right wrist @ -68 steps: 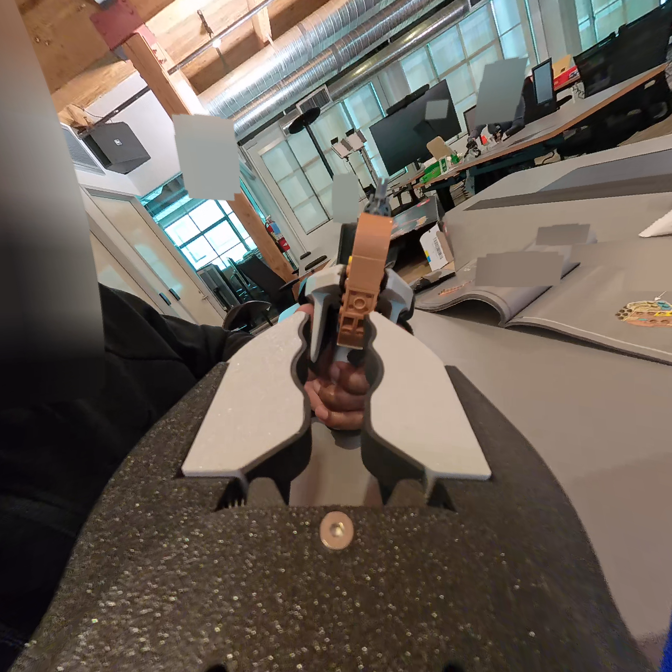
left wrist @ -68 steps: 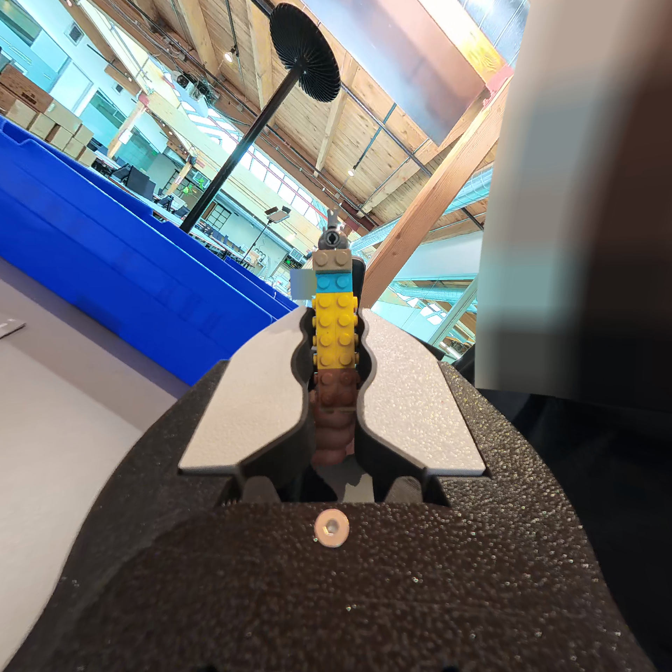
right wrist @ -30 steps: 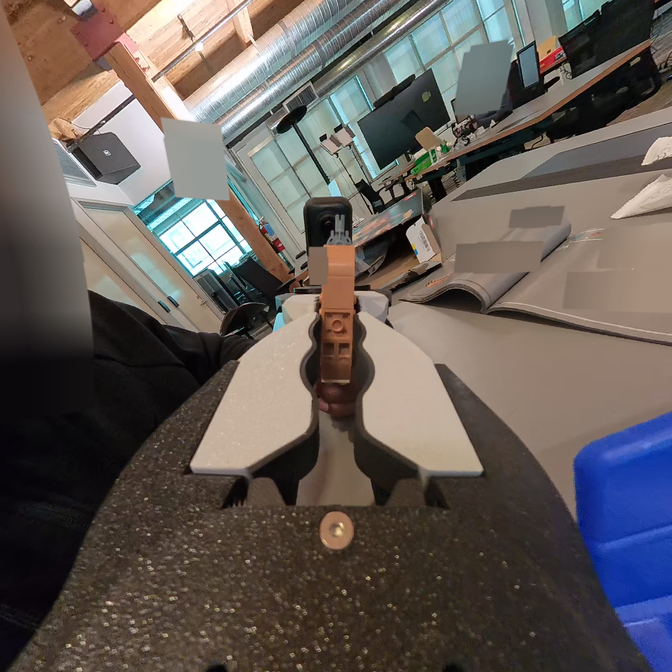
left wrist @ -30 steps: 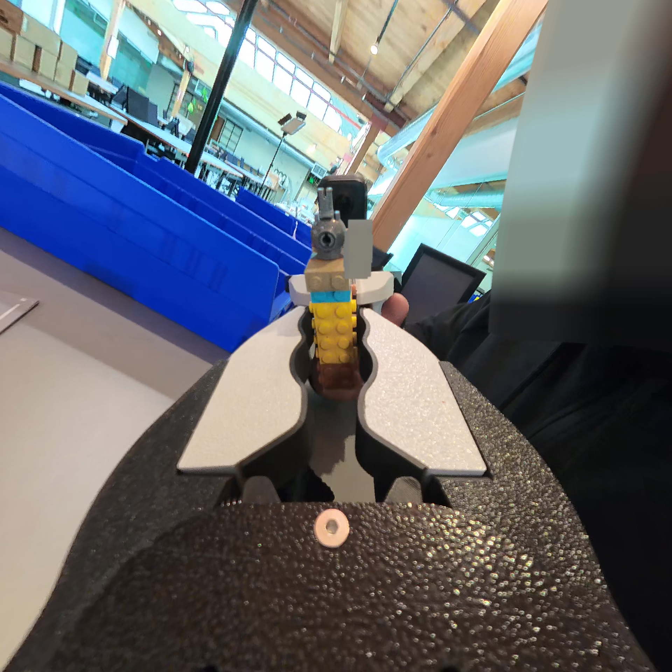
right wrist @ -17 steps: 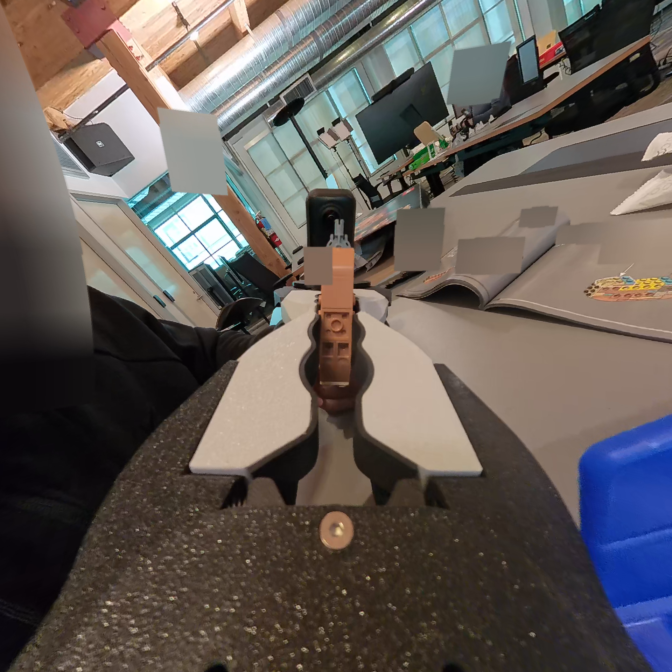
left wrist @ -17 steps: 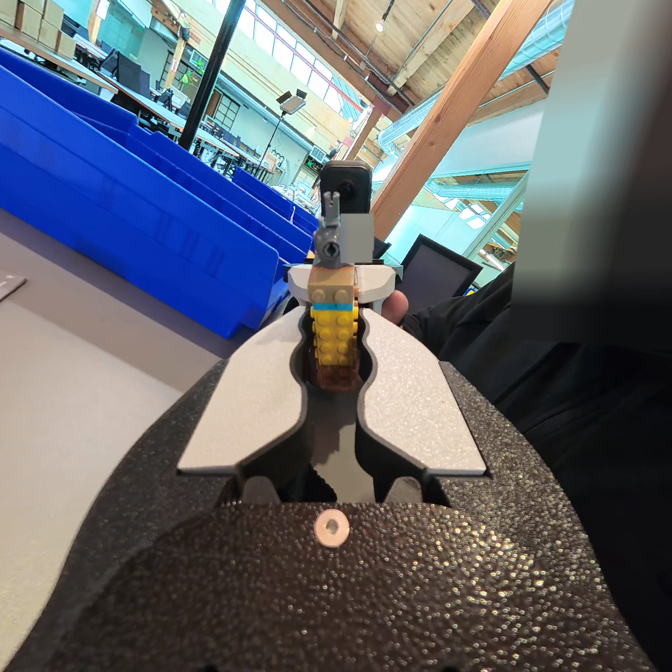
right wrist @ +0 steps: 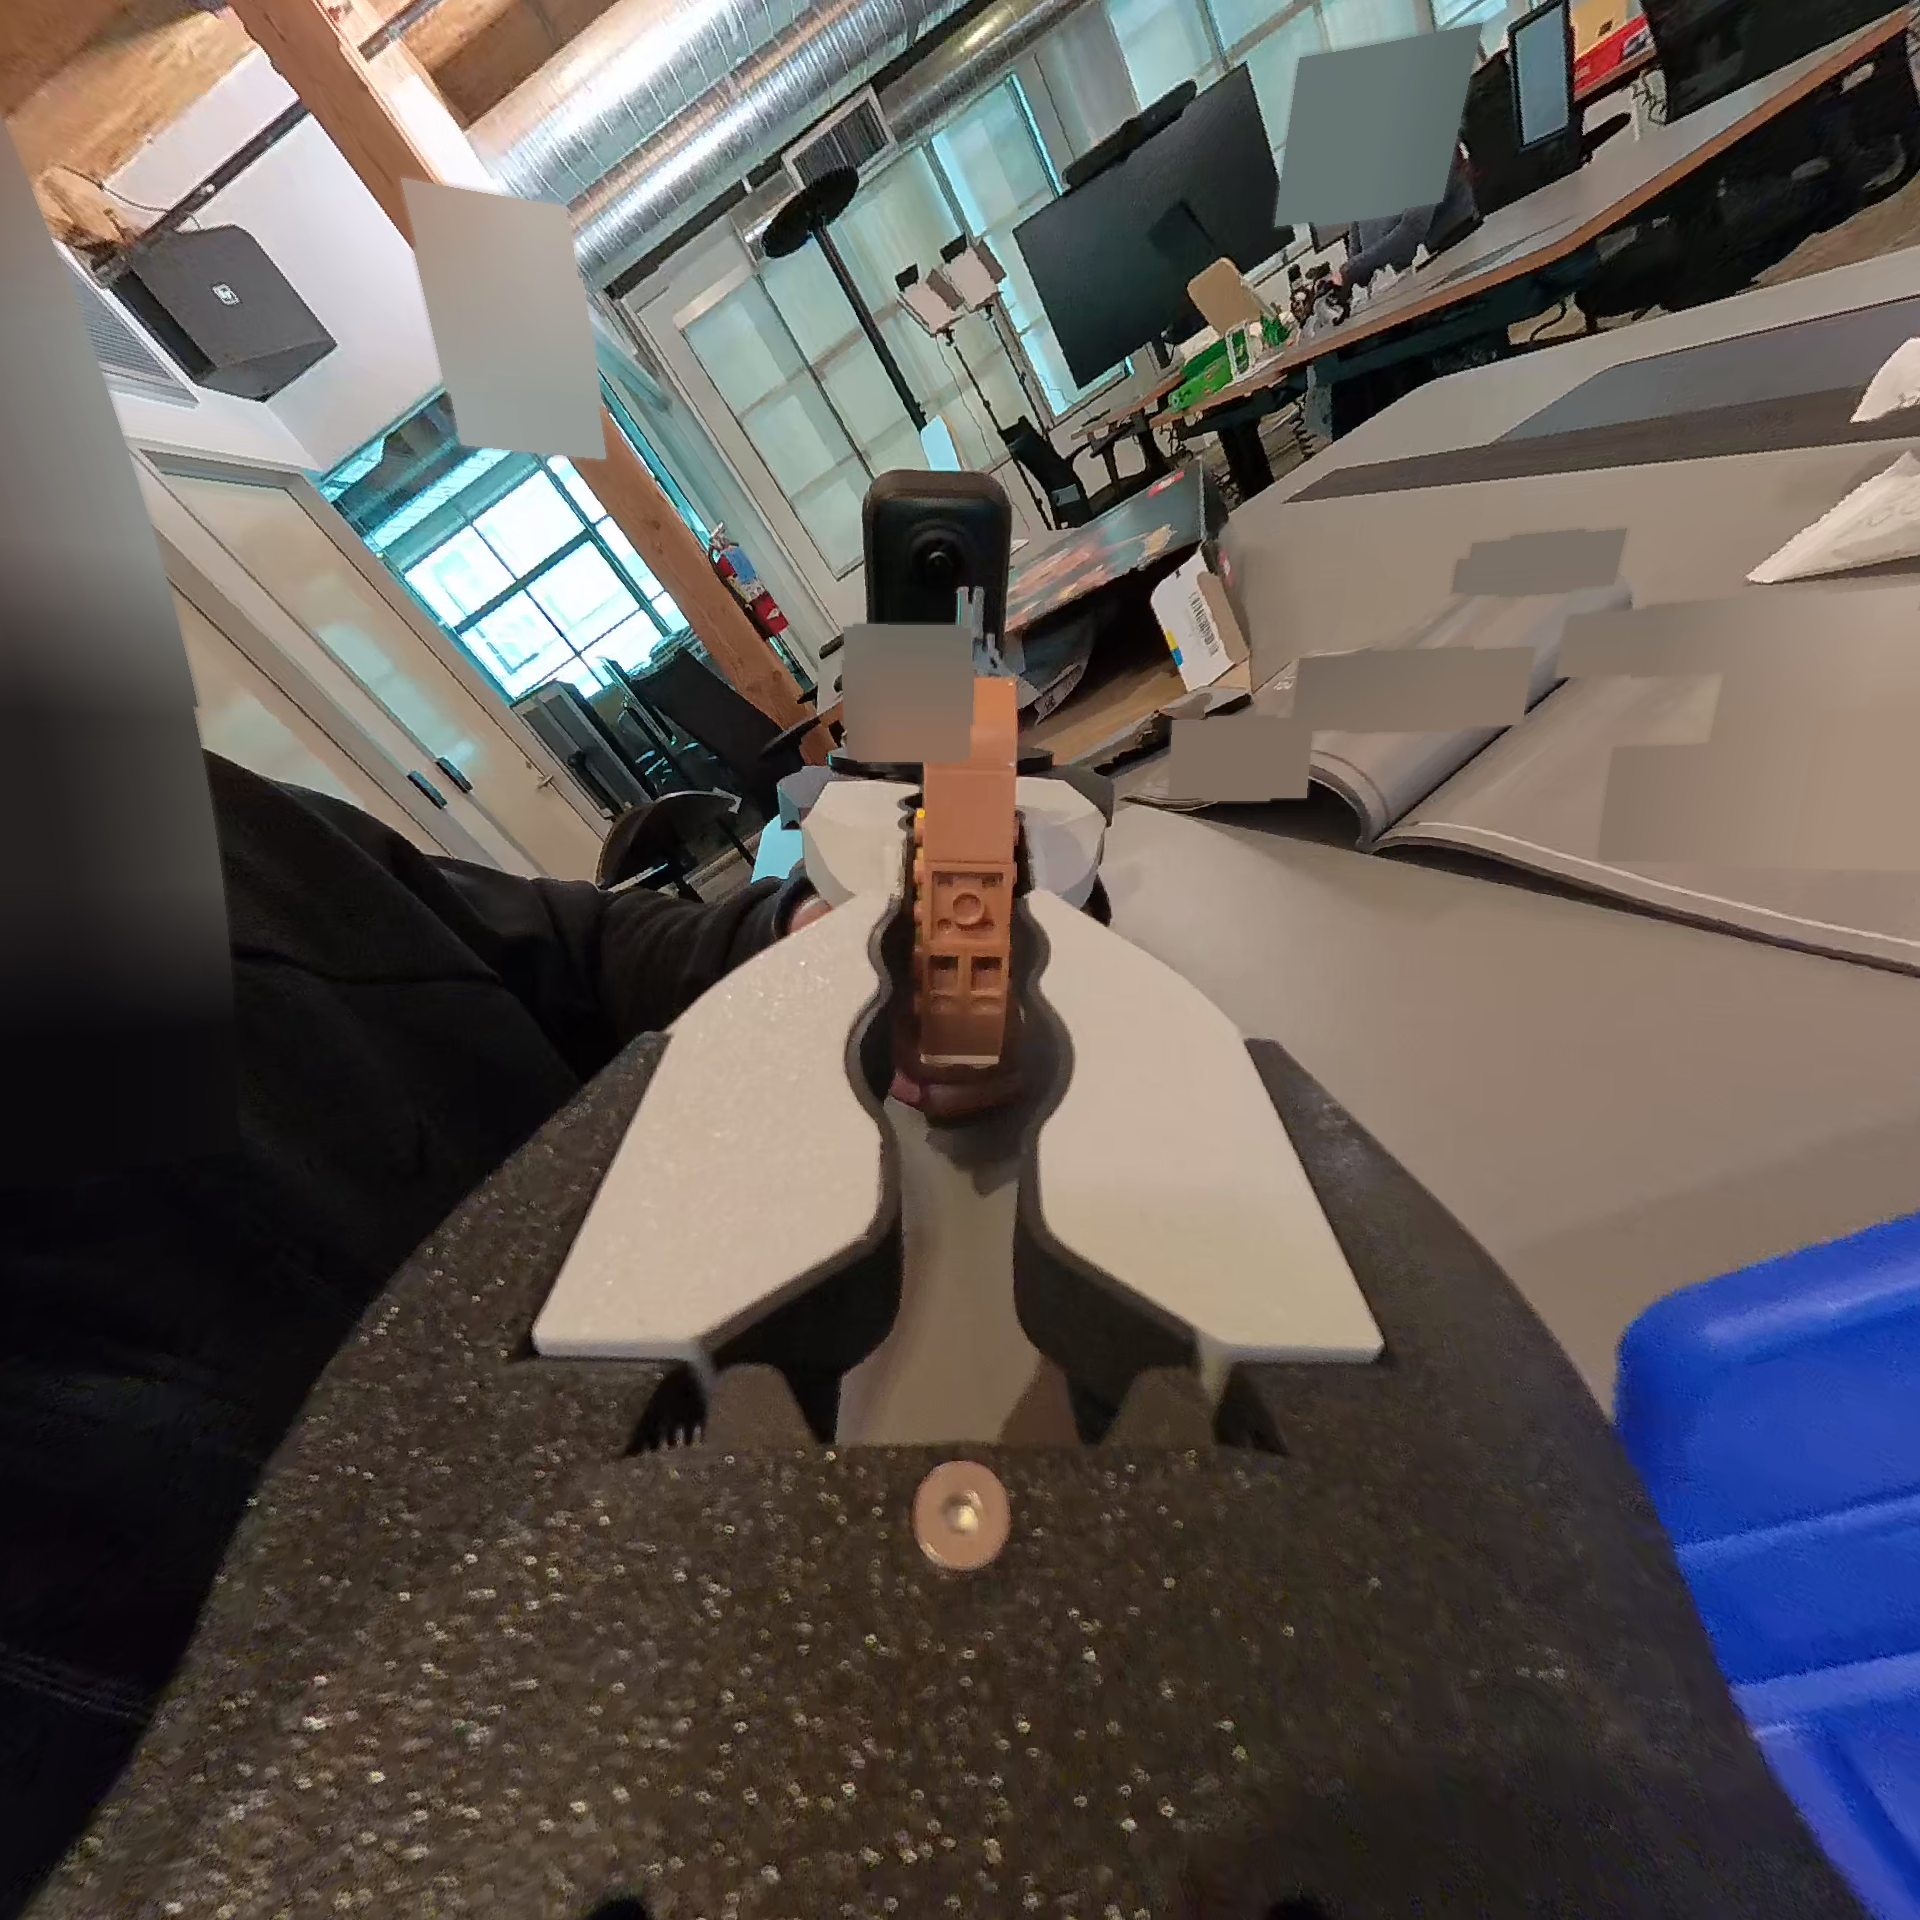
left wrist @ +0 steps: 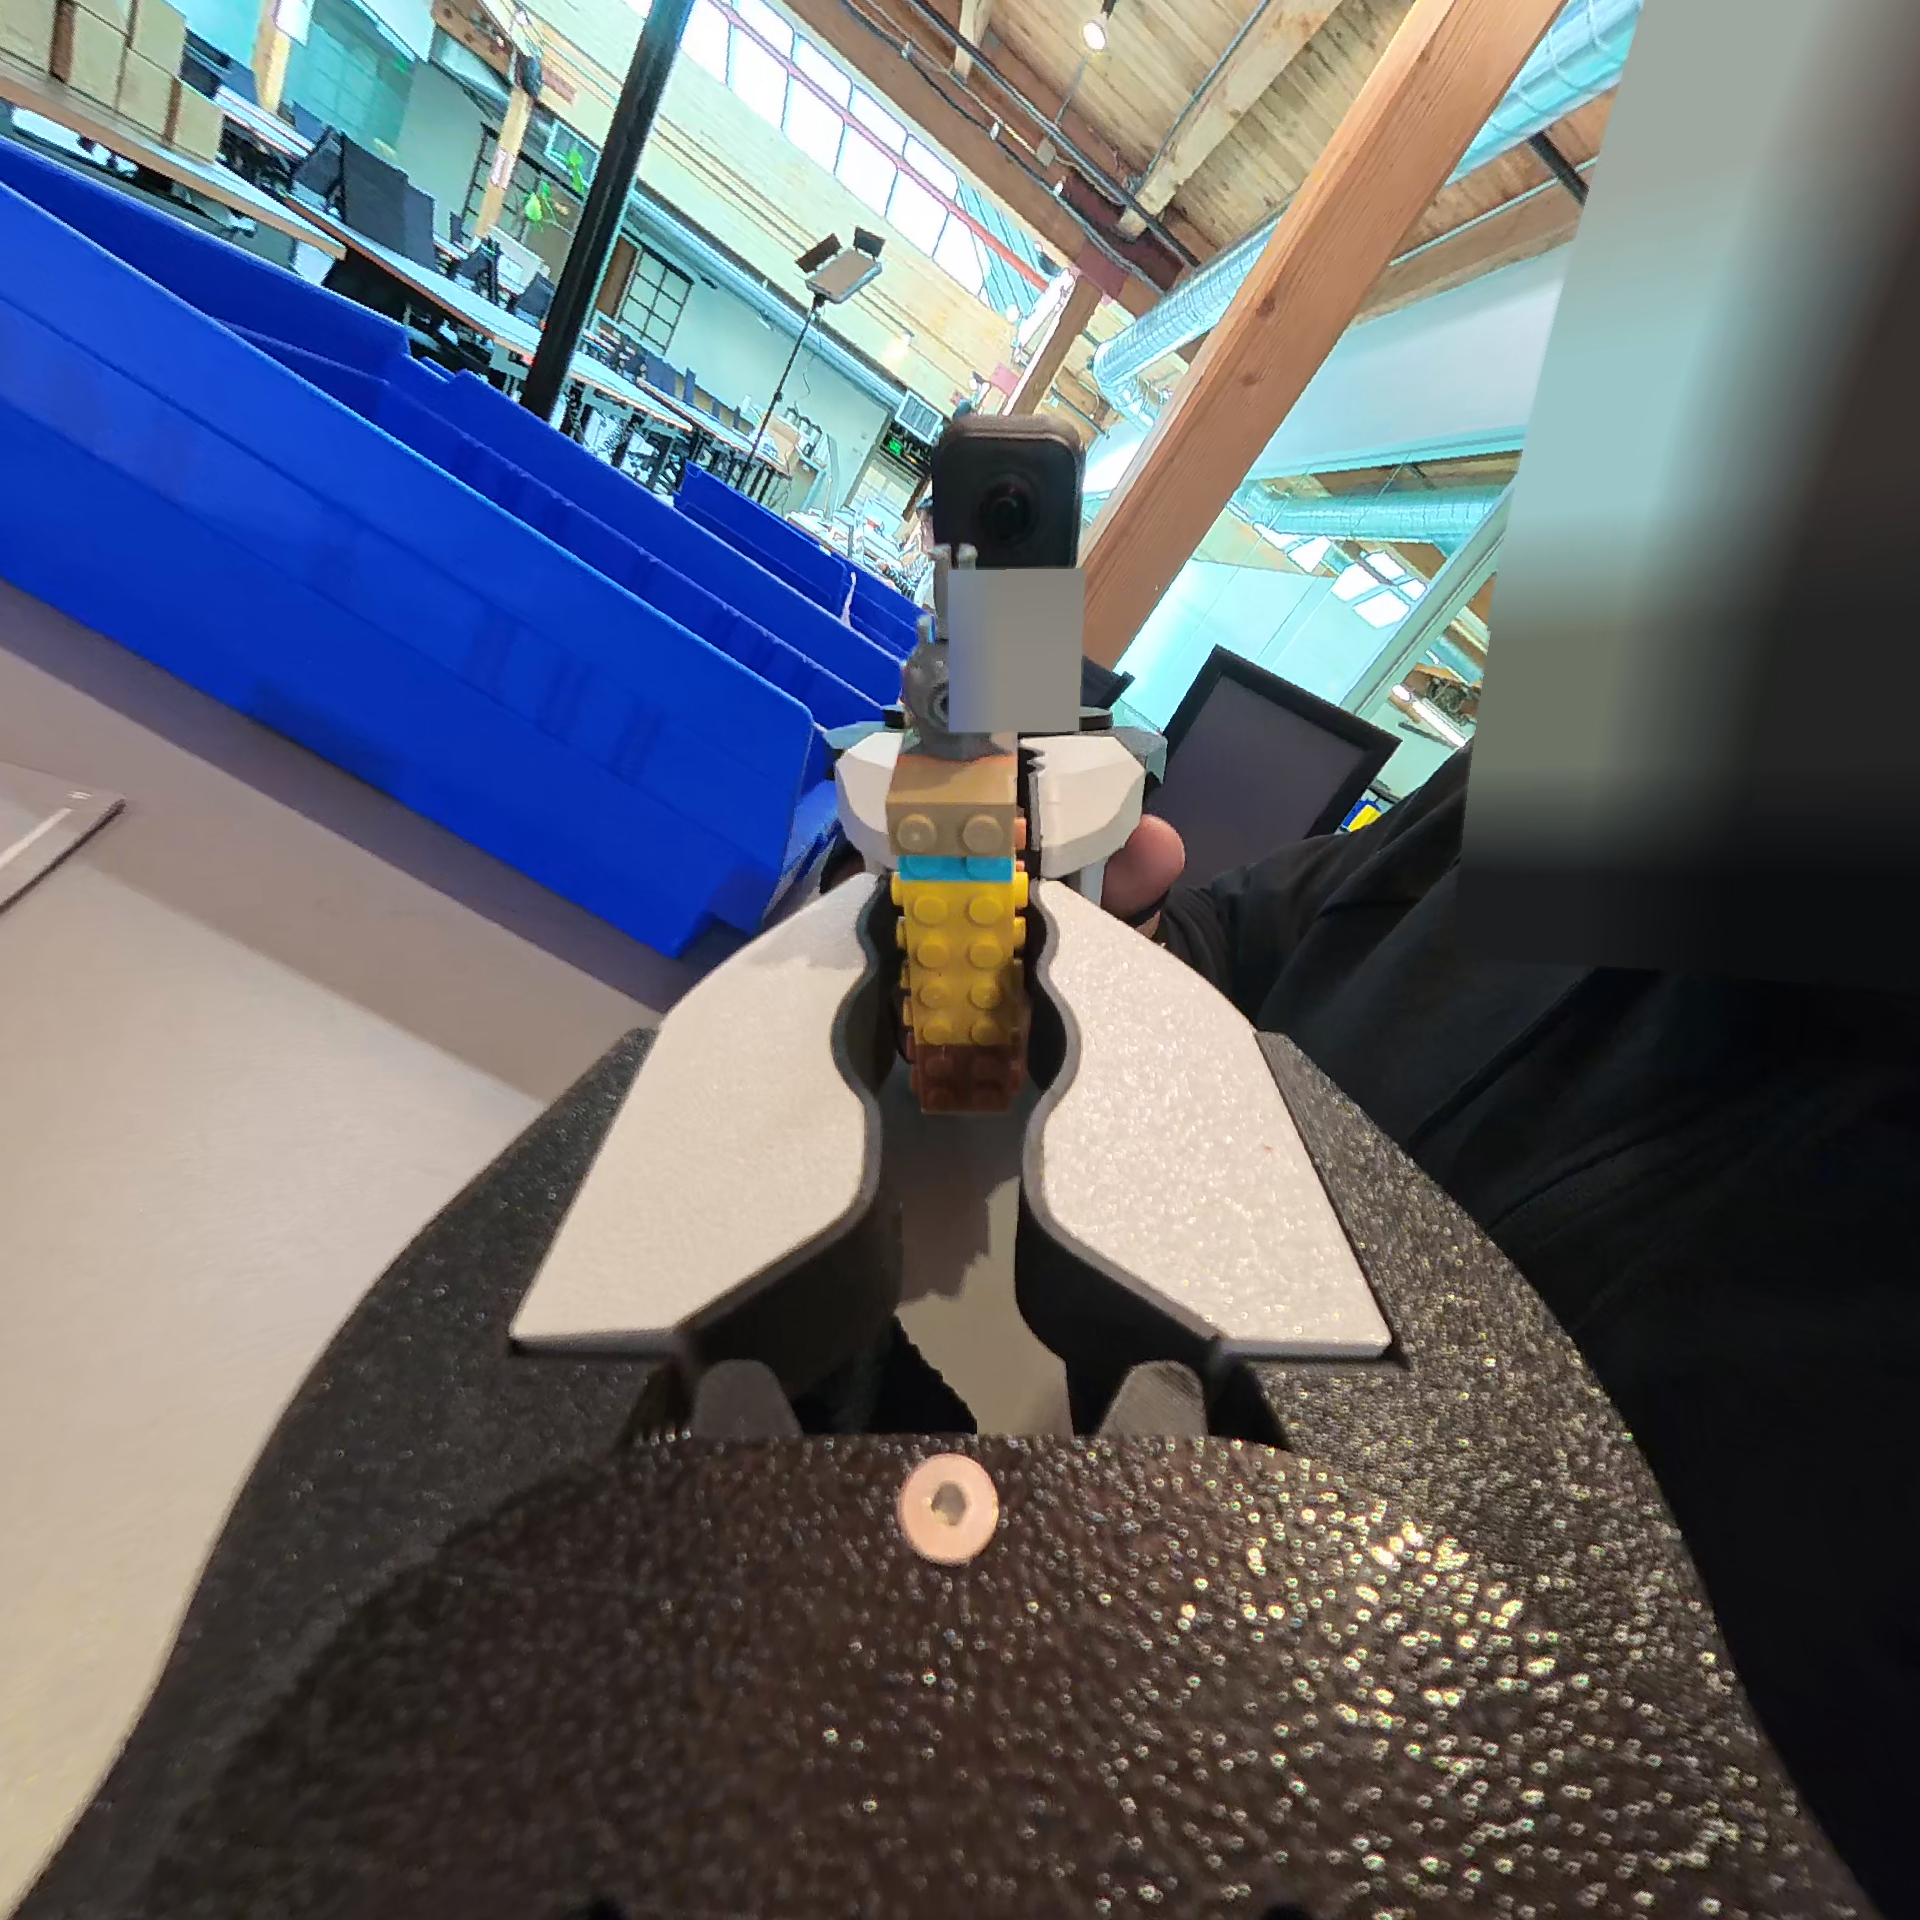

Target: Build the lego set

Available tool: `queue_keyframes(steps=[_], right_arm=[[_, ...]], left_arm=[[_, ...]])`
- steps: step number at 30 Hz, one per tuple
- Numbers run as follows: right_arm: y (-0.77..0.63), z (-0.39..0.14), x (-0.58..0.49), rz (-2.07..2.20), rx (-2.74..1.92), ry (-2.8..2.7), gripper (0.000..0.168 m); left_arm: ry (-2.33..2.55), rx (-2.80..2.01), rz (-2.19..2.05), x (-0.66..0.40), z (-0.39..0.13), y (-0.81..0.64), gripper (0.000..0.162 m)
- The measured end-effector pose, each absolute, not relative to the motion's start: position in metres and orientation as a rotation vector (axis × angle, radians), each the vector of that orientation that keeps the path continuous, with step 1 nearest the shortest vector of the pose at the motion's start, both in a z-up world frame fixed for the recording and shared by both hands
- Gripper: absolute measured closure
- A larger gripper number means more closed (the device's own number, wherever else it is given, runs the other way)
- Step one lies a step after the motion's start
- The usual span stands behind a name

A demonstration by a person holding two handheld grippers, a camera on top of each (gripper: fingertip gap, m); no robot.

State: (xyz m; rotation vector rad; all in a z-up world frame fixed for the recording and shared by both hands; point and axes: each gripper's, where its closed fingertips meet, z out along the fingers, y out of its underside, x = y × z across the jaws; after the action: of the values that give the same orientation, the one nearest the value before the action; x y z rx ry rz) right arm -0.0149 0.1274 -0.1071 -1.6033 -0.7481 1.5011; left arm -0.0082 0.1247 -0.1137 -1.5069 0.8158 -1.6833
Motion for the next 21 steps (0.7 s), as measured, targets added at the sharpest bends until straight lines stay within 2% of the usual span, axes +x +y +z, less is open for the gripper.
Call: queue_keyframes(steps=[21], right_arm=[[0.1245, -0.1089, -0.0165, 1.472, -1.613, -0.784, 0.153]], left_arm=[[0.841, -1.499, -1.717, -0.0074, -0.1137, 0.1205, 0.141]])
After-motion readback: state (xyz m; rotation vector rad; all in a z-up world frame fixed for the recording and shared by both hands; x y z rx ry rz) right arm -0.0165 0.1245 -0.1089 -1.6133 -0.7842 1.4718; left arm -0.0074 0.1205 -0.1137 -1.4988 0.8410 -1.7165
